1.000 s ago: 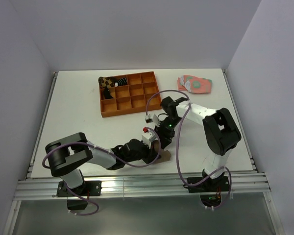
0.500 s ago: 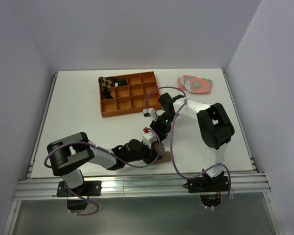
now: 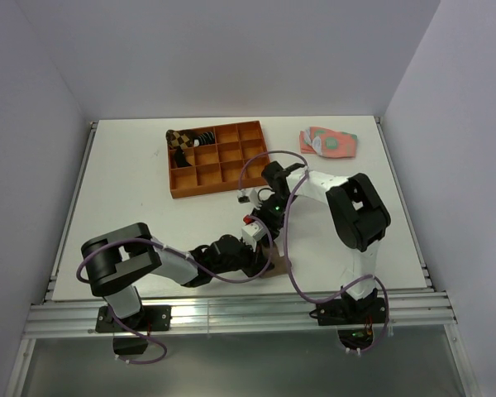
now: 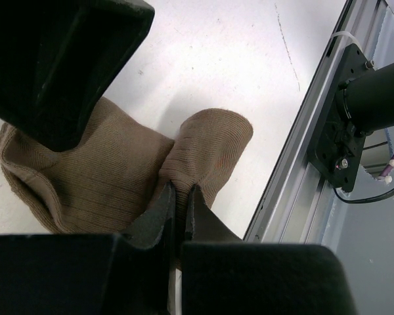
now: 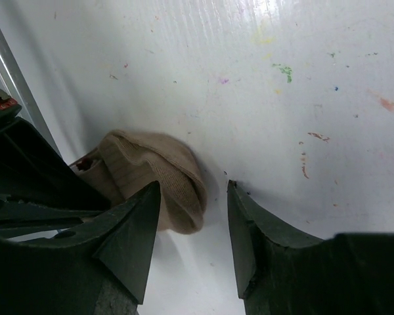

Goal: Roll the socks
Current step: Roll the sock at the center of the board.

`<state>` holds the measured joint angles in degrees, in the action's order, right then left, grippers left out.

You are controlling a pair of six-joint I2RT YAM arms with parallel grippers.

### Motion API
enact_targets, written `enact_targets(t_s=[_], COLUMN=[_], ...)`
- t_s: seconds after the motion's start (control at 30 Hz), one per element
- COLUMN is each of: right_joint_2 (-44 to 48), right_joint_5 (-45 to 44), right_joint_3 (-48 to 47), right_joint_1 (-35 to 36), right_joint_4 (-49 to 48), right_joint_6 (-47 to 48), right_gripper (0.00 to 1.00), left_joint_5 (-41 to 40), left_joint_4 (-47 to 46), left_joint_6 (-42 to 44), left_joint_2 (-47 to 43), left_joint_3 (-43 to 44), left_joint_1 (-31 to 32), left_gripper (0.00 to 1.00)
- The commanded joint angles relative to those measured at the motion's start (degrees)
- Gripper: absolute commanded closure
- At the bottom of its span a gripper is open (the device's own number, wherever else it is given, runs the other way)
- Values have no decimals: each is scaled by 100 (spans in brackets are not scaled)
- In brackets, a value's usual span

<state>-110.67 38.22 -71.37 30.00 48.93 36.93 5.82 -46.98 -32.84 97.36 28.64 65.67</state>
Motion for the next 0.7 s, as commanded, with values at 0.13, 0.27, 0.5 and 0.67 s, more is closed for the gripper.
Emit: enact_targets(t_s=[0.13,0.27,0.5,0.67], right_joint_2=[-86,133,590,810], right_joint_5=[-138,-559,-1201,-1545], right_joint_3=[-26,202,598,546], right_joint_1=[41,24,-152,-293], right_joint_4=[-120,-462,-1069,-1271], right_joint_6=[-80,-256,-520,-608], right_gripper=[67,83,88,88], left_joint_5=[103,68,164,323], left_joint_4=[497,655,1033,1121], left_joint_6=[6,-29,-91,-117], left_joint_2=[11,-217,-543,-385], left_joint_3=[18,1,-70,9], left_joint_1=[42,43,42,42], left_gripper=[100,100,100,100])
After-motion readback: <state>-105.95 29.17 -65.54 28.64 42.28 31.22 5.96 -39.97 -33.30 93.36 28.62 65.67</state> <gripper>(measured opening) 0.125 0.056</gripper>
